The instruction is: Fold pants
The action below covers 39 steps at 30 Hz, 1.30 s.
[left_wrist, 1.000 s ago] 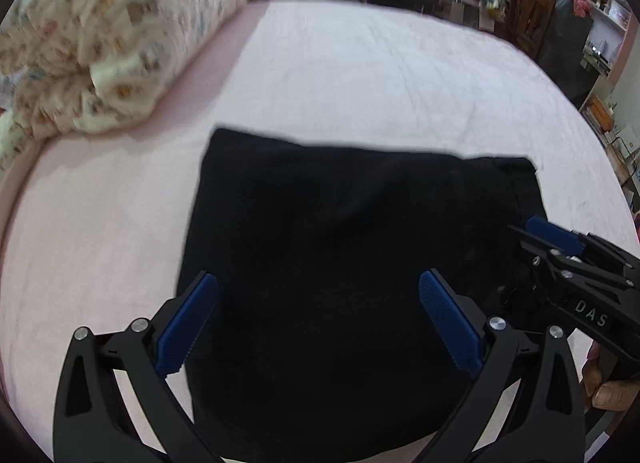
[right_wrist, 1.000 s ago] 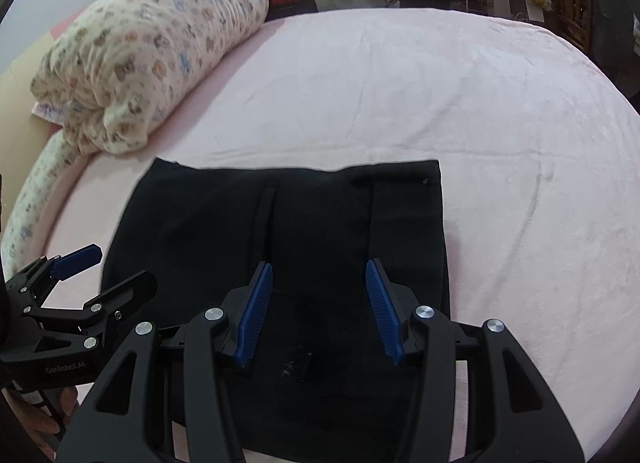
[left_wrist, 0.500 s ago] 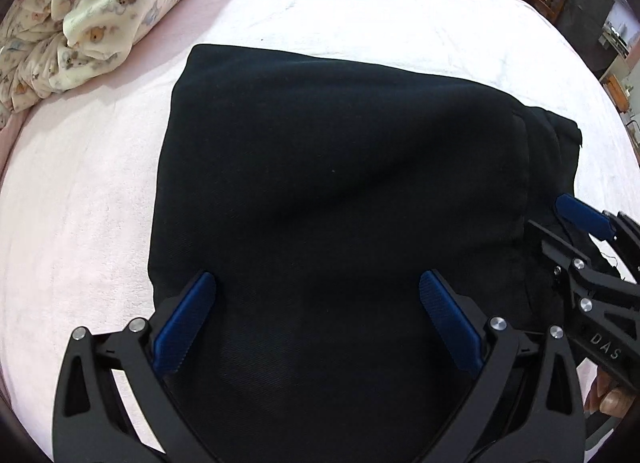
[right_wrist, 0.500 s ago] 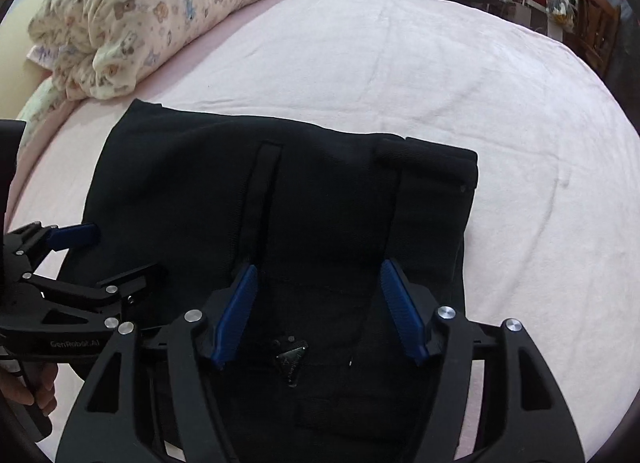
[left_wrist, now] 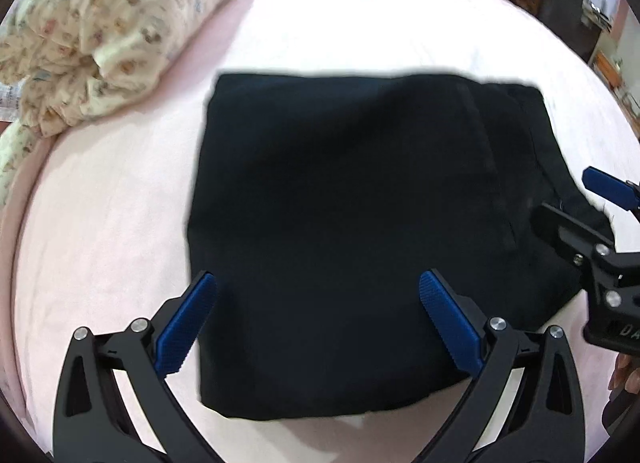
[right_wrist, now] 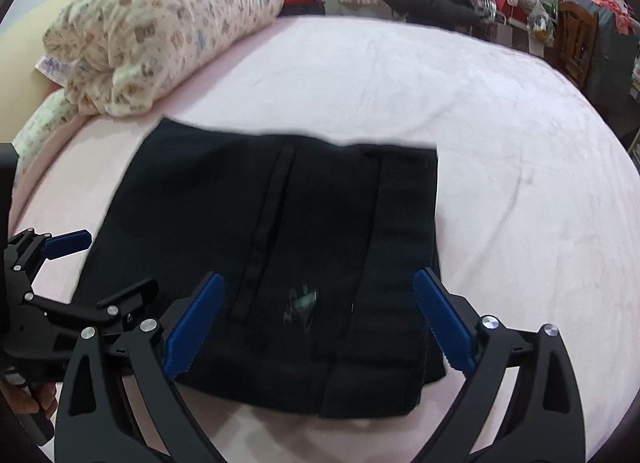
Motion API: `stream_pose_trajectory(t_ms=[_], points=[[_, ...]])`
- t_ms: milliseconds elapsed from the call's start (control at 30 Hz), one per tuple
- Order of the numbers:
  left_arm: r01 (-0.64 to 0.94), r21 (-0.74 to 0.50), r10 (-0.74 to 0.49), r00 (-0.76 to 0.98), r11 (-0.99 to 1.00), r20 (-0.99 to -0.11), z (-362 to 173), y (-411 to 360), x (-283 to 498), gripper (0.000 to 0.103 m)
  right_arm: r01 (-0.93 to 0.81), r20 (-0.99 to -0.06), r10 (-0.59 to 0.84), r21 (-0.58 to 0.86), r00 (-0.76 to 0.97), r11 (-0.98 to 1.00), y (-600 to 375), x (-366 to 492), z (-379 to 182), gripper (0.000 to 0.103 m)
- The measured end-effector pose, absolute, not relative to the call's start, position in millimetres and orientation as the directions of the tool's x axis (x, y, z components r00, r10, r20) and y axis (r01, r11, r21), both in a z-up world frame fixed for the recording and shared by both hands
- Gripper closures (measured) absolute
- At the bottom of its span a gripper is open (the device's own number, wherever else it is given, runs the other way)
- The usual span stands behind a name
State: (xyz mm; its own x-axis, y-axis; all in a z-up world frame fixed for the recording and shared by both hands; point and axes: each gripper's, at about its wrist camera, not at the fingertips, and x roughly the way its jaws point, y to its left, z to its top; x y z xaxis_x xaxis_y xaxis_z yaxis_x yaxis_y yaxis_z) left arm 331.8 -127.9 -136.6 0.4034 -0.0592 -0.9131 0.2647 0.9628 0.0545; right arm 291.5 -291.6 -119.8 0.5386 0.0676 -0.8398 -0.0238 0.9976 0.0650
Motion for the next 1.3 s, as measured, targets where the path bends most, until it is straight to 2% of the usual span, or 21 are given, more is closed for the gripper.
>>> stream_pose_trajectory(t_ms=[233,400,567,767,900,1100,1300], points=[[0.259,0.052,-0.059,0.405,0.965,-0.912,-147,-127,334,0.002,-0.048,-0.857,0.046,0.025,0.513,0.999,-285,294,-134,0.001],[0.276,0.064,-0.054,0.400,0.959,-0.915,-143,-131,328,0.002,-0.030,-0.813,0.044,0.033,0.580,0.999,-290,306,-113,0.001],[0.262,0.023,-0.083,0.385,0.965,-0.919,-148,-127,336,0.002,-0.013,-0.893,0.026,0.023,0.450,1.000,-292,339,-143,0.001],[0.273,0.024,-0.081,0.368,0.962,-0.926,-140,-126,339,0.002,-0.028,-0.900,0.058,0.051,0.433,0.998,-298,342,-132,0.001],[0.257,0.056,-0.075,0.473,0.965,-0.878,-112,-115,319,0.002,-0.021,-0.851,0.061,0.058,0.521,0.998,-300,316,-108,0.001],[0.234,0.074,-0.077,0.577,0.969,-0.813,-75,-100,288,0.002,0.022,-0.823,0.063,0.091,0.565,0.996,-298,269,-94,0.001],[0.135,0.169,0.029,0.691,0.976,-0.722,-33,-91,234,0.002,0.026,-0.785,0.031,0.060,0.619,0.998,-276,217,-69,0.001]])
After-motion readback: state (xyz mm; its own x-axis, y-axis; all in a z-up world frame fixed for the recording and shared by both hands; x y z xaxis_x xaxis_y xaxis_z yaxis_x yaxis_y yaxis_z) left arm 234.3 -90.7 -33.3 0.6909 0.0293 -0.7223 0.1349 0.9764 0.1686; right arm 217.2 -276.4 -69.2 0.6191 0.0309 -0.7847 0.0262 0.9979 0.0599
